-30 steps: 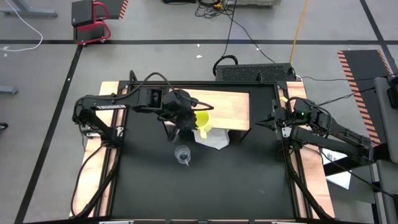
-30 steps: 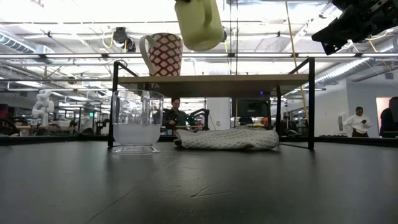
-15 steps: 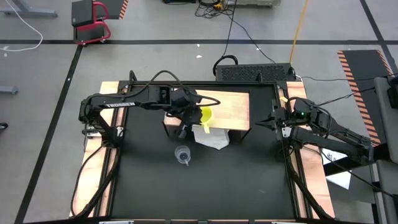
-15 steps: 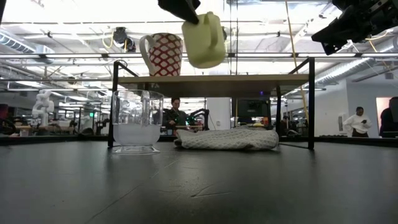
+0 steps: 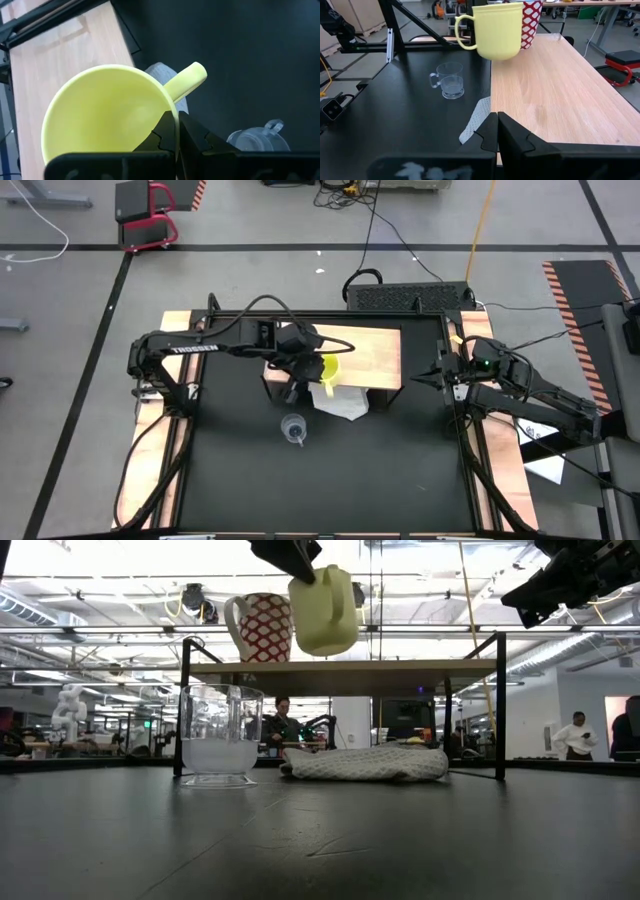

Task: Stack small to large cups/mugs on shelf
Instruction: Put the yellow mug on the shelf

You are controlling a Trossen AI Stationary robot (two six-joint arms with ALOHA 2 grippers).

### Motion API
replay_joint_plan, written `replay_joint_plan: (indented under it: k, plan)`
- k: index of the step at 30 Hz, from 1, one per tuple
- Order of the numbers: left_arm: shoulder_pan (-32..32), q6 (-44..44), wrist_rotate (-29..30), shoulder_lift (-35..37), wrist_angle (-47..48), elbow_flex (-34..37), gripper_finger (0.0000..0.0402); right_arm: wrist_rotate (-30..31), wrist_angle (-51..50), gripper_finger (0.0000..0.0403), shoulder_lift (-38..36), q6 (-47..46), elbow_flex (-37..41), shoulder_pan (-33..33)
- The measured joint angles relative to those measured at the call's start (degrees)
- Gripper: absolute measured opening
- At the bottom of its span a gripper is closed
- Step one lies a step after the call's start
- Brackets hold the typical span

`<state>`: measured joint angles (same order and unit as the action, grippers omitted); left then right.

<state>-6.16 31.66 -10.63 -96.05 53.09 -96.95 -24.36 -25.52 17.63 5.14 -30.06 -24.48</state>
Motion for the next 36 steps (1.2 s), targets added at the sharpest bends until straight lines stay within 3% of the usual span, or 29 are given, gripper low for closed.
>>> replay_joint_plan:
  k: [36]
  plan:
    - [-2.33,-0.63,-0.57,-3.08,2.13,-0.29,0.0004,0.0,-0.04,0.0,0.02,-0.01,0.0,-0.01]
